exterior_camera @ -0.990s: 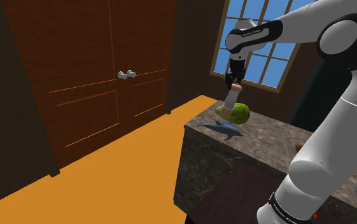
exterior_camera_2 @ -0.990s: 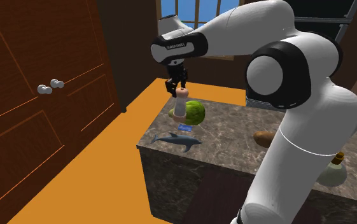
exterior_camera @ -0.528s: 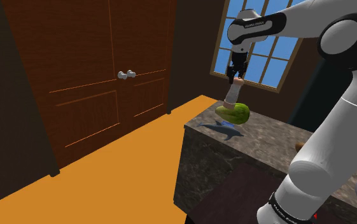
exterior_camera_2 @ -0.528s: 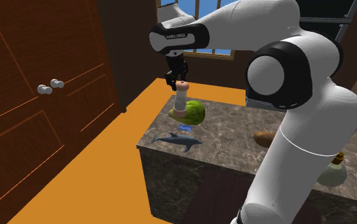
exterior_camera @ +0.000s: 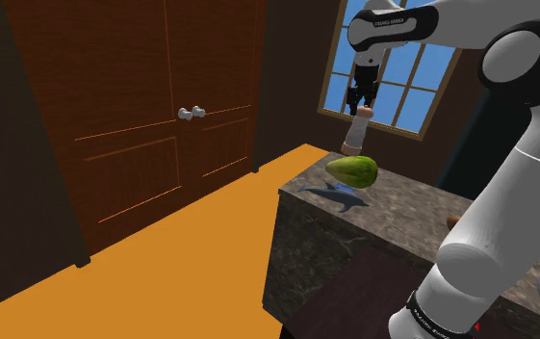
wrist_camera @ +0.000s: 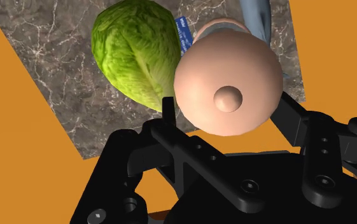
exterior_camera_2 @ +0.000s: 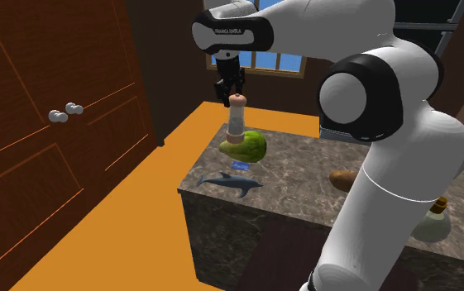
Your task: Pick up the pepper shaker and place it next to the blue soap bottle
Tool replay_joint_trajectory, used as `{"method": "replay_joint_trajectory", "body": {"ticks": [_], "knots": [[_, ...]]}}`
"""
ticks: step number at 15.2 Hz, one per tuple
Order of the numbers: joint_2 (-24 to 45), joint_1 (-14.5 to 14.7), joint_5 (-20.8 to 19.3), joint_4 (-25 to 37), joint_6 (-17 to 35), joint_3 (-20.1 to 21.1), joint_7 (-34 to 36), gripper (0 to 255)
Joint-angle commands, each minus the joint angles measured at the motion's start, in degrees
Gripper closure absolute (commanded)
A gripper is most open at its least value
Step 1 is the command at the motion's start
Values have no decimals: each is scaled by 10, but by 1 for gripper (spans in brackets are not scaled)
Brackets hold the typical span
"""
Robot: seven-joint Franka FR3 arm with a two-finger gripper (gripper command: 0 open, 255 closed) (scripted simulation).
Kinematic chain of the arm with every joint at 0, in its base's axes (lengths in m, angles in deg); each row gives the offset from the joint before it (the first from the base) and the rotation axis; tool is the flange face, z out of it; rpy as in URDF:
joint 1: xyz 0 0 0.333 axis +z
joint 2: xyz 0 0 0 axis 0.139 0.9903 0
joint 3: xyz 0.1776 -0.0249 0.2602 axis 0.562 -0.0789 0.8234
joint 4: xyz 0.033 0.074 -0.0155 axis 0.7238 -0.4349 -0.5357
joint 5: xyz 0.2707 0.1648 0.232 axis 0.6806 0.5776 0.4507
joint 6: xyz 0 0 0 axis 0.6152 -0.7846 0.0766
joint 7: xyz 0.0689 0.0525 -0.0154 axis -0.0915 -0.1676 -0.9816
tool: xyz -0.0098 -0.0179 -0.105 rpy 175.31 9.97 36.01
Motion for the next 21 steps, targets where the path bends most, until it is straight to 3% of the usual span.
{"method": "replay_joint_trajectory", "body": {"ticks": [1, 10, 21], "knots": [[3, 0, 1, 20, -16, 0, -3, 255], [24, -1, 8, 111, -86, -1, -18, 255], [-181, -36, -63, -95, -63, -27, -68, 255]]}}
